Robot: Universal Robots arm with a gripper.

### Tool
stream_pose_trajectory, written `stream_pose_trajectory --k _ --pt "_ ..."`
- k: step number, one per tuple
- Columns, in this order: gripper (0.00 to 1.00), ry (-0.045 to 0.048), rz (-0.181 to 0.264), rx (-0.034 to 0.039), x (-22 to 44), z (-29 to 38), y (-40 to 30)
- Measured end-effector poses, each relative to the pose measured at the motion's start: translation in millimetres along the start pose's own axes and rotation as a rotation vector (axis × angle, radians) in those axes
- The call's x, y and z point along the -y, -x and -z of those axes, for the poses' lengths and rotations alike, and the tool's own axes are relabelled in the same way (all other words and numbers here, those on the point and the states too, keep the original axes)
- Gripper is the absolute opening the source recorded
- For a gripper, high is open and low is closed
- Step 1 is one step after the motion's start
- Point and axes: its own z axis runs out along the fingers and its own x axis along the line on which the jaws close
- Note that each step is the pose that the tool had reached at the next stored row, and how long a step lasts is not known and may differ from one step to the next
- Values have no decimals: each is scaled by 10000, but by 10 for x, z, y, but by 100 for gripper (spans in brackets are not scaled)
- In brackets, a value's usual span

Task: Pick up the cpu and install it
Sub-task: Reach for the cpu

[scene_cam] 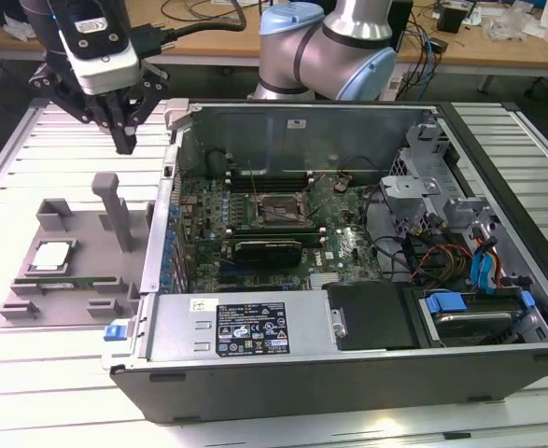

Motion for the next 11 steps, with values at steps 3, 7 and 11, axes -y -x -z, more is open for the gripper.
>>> stream_pose_trajectory --k 3,7,11 --pt "11 -1 1 0 7 -1 -90" --pt "11 -1 0 -1 14 -8 -175" --pt "11 0 1 0 26 -40 -326"
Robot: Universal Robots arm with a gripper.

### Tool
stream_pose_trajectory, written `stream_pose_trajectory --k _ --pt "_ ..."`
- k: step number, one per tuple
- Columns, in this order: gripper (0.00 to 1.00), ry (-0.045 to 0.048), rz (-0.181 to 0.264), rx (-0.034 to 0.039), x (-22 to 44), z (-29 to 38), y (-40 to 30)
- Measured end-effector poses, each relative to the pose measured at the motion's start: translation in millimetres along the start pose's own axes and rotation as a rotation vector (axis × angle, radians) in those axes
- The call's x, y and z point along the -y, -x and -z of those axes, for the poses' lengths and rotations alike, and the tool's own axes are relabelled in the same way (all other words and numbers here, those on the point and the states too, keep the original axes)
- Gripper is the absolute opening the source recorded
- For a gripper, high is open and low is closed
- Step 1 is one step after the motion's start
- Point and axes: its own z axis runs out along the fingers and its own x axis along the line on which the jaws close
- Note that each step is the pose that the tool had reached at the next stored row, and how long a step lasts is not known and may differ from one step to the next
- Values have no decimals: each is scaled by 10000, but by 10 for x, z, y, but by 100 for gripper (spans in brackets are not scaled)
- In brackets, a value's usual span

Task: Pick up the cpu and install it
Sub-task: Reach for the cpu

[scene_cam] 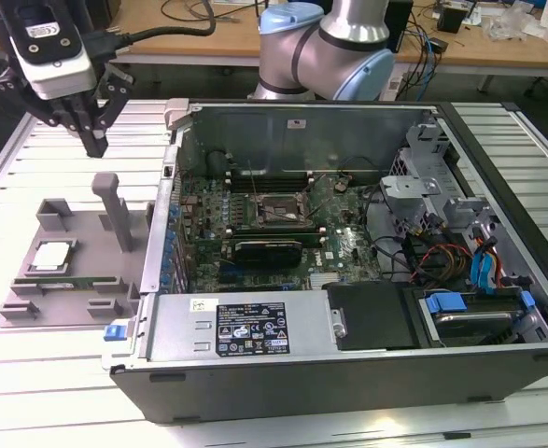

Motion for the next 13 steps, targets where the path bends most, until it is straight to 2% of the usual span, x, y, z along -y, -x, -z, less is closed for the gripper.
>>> stream_pose_trajectory --k 8,13 --pt "11 1 0 0 19 -104 -200" --pt "11 0 0 0 37 -203 -368"
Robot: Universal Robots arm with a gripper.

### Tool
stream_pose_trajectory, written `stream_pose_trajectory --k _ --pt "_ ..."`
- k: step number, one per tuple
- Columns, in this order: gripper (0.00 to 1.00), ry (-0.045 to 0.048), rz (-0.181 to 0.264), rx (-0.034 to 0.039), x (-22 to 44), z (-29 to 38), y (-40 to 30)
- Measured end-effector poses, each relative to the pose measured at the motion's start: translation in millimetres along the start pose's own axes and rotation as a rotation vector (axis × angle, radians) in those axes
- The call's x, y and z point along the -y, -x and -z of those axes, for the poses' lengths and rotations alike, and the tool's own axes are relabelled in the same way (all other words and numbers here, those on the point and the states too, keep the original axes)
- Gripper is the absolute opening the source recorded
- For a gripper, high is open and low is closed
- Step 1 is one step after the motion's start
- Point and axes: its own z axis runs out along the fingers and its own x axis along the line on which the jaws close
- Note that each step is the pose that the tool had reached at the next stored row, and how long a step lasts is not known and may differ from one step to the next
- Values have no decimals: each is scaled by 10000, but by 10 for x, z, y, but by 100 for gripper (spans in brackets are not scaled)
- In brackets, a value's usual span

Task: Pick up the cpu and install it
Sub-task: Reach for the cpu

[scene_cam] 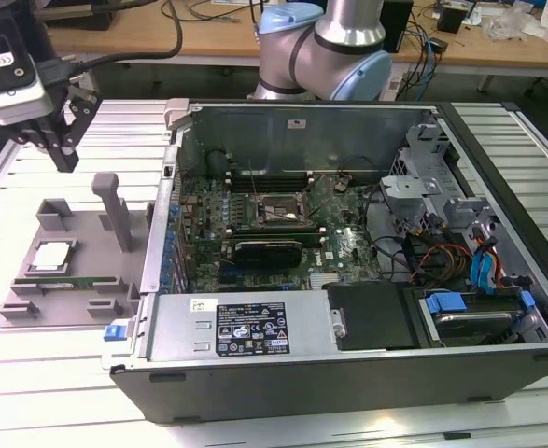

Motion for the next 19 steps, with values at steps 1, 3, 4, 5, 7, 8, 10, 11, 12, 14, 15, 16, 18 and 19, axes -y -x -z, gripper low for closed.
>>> stream_pose_trajectory --k 1,3,4,5,7,8,10,11,12,14,15,16,18,19 --pt "11 2 0 1 4 -27 -39" --pt "11 -1 0 -1 7 -48 -64" --pt "11 -1 0 -2 9 -64 -81" --pt "11 0 0 0 11 -84 -102" --pt "11 0 0 0 18 -136 -160" --pt "11 1 -1 1 22 -168 -192" --pt "11 0 0 0 28 -228 -255" --pt "11 0 0 1 30 -269 -287" --pt "11 1 0 0 29 -290 -305" --pt "11 1 0 0 26 -348 -352" --pt "11 0 0 0 24 -364 -364" --pt "11 0 0 0 18 -406 -396" --pt "11 -1 0 -1 14 -456 -432" --pt "11 -1 1 -2 14 -456 -432"
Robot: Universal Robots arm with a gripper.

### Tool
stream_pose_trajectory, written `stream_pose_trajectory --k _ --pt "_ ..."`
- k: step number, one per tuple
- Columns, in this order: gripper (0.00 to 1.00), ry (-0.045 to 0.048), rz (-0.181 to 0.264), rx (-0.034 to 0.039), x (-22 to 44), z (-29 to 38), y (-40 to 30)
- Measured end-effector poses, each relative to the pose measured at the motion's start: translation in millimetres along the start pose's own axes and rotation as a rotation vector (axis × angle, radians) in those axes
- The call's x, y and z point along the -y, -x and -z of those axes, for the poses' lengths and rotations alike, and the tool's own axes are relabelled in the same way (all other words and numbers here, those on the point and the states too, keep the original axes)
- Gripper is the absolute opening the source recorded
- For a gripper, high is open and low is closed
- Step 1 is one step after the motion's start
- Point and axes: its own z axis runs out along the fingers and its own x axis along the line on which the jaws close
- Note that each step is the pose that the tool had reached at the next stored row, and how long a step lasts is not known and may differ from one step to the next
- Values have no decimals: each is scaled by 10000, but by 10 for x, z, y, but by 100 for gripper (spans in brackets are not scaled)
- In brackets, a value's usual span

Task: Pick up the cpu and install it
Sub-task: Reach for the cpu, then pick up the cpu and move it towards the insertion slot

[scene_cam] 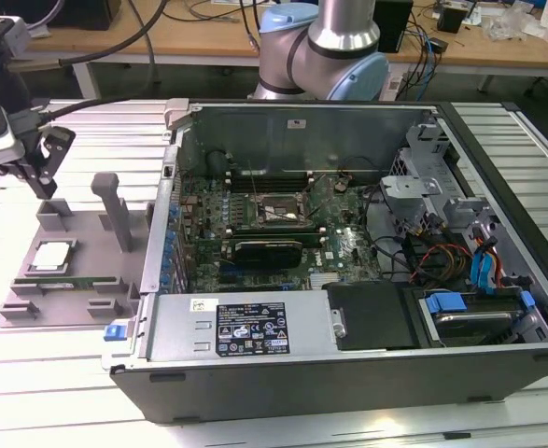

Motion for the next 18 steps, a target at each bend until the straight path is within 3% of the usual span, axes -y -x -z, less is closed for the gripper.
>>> stream_pose_trajectory --k 11,18 --pt "11 2 -1 3 0 -8 -1" --pt "11 1 -2 2 7 -48 -77"
